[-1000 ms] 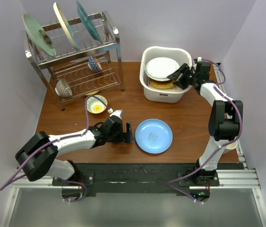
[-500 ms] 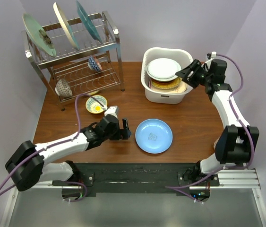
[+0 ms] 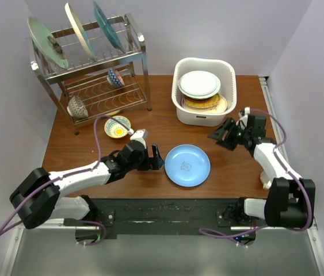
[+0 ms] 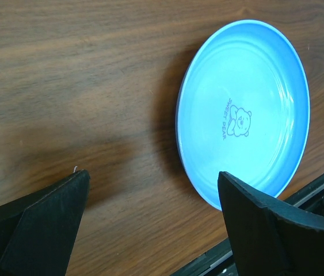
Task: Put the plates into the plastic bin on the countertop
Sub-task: Pick up the plate at the center of the board.
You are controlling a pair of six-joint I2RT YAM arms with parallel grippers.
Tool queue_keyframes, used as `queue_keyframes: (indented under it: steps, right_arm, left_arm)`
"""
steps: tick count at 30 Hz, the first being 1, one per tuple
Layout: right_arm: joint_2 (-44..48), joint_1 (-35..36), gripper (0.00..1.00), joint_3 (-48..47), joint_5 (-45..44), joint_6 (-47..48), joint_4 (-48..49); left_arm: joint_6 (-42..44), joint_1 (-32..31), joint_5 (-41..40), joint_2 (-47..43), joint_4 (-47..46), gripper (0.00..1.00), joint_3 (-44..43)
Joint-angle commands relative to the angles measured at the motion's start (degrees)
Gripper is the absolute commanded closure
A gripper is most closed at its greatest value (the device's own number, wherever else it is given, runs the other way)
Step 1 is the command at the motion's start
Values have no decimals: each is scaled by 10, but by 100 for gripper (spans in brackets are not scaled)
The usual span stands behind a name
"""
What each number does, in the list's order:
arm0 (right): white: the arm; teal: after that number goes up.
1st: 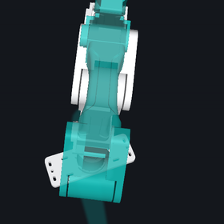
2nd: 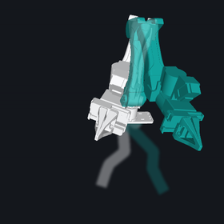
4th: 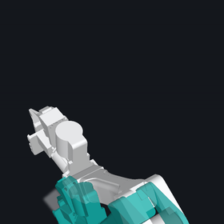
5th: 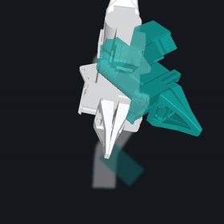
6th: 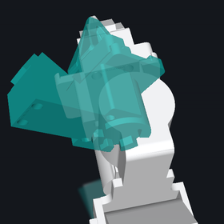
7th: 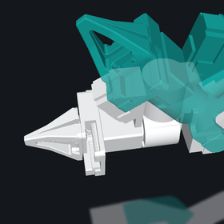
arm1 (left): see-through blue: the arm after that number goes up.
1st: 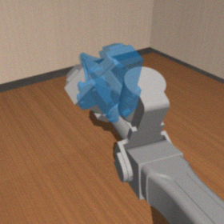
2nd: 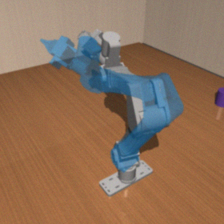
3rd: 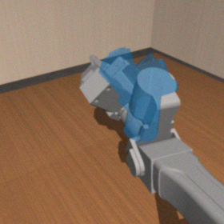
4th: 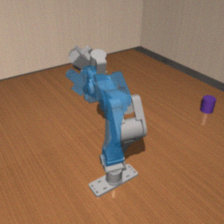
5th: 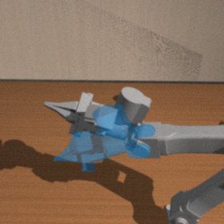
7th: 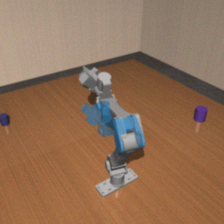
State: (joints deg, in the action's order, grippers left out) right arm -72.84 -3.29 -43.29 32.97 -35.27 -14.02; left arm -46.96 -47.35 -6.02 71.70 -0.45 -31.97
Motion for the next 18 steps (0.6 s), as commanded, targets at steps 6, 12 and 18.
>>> queue_keyframes:
  steps: [6, 12, 18]
  right_arm:
    - [76, 7, 38, 161, 10, 27, 15]
    - [83, 7, 39, 174, -19, 47, -7]
    - [43, 7, 45, 187, -5, 55, 9]
  left_arm:
    - [-5, -4, 27, 33, -60, 3, -2]
    - [-1, -5, 36, 50, -57, 3, -13]
    - [2, -6, 49, 70, -61, 3, -27]
